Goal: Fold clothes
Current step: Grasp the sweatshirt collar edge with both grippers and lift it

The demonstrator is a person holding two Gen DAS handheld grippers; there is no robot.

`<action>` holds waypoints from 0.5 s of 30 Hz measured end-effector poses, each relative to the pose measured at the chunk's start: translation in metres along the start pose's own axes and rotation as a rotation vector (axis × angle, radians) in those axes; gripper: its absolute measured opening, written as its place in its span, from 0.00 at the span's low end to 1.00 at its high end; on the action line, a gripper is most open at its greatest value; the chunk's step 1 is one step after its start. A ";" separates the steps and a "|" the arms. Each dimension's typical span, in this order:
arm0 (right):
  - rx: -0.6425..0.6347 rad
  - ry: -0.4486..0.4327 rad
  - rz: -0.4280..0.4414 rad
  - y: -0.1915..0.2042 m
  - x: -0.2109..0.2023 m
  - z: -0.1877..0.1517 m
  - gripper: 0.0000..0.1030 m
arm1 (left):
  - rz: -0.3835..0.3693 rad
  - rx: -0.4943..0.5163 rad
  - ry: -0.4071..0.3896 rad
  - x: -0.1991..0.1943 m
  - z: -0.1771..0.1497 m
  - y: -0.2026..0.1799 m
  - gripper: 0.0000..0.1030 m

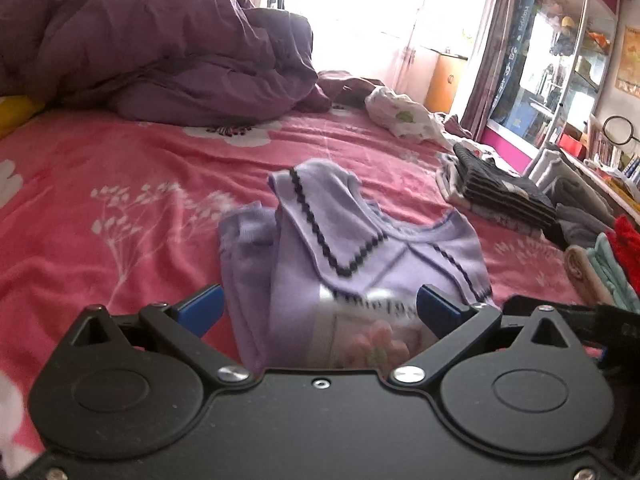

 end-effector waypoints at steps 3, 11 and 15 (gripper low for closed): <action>0.004 0.010 -0.037 -0.012 0.012 0.008 1.00 | -0.020 -0.020 -0.013 0.018 0.007 0.007 1.00; 0.119 -0.003 -0.041 -0.047 0.042 0.021 1.00 | -0.095 -0.138 0.011 0.068 0.020 0.029 0.99; 0.128 0.002 -0.005 -0.052 0.058 0.022 1.00 | -0.139 -0.152 0.037 0.082 0.021 0.033 0.93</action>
Point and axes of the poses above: each gripper's, at about its wrist camera, not at the fingertips, and x roughly the way its jaws point, y to its left, z to its top, the point moved 2 cm from there along x, roughly the way its jaws point, and after that the axes turned 7 degrees about -y, right-handed, at the moved point
